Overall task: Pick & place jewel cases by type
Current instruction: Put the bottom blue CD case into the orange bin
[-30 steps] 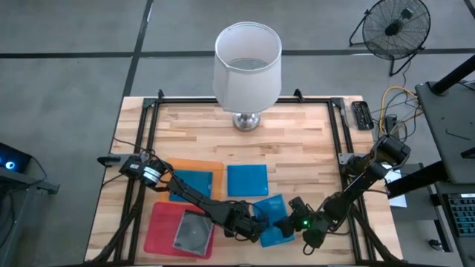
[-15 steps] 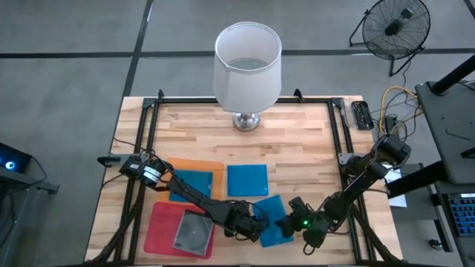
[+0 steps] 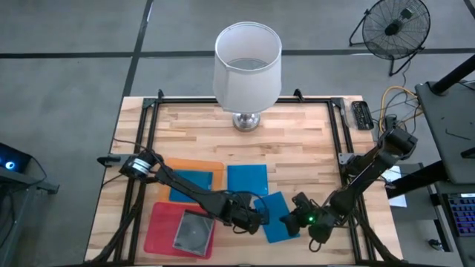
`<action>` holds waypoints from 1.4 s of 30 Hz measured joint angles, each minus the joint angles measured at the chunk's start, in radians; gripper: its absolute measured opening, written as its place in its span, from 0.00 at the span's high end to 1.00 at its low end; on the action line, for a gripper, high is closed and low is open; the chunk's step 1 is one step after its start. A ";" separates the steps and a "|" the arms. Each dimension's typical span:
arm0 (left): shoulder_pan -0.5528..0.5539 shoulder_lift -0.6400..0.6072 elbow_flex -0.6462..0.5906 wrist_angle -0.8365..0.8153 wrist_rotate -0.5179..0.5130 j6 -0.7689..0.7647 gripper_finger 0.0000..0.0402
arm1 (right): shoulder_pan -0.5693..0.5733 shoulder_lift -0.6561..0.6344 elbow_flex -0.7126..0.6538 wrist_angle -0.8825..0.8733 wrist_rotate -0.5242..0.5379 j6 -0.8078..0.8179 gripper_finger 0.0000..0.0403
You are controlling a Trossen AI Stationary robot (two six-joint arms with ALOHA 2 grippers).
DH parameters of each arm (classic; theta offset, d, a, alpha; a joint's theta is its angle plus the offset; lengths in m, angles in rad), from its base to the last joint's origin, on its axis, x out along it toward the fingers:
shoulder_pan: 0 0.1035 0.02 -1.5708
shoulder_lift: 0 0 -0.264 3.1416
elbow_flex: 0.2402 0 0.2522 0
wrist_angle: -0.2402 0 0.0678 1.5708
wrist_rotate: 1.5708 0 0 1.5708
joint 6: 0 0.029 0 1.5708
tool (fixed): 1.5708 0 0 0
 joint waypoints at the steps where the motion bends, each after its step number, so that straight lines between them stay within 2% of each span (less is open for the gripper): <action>1: 0.000 -0.014 0.000 -0.001 -0.009 0.021 1.00 | 0.000 -0.016 0.000 -0.017 0.000 -0.013 0.97; 9: 0.005 -0.146 -0.005 -0.021 -0.117 0.212 1.00 | -0.030 -0.138 0.000 -0.076 -0.046 -0.166 0.97; 15: 0.007 -0.268 -0.006 -0.037 -0.174 0.389 1.00 | -0.115 -0.225 0.000 -0.097 -0.100 -0.348 0.97; 20: 0.007 -0.358 -0.006 -0.037 -0.173 0.588 1.00 | -0.237 -0.266 0.000 -0.100 -0.222 -0.477 0.97; 23: 0.002 -0.406 -0.006 -0.056 -0.161 0.694 1.00 | -0.287 -0.282 0.000 -0.100 -0.261 -0.520 0.97; 29: 0.001 -0.483 -0.006 -0.233 -0.154 0.763 1.00 | -0.334 -0.315 0.016 -0.068 -0.289 -0.572 0.97; 35: 0.001 -0.549 -0.006 -0.326 -0.144 0.896 0.97 | -0.393 -0.251 0.200 -0.146 -0.389 -0.718 0.97; 42: 0.014 -0.630 -0.007 -0.441 -0.107 0.984 0.73 | -0.457 -0.102 0.486 -0.362 -0.457 -0.850 0.97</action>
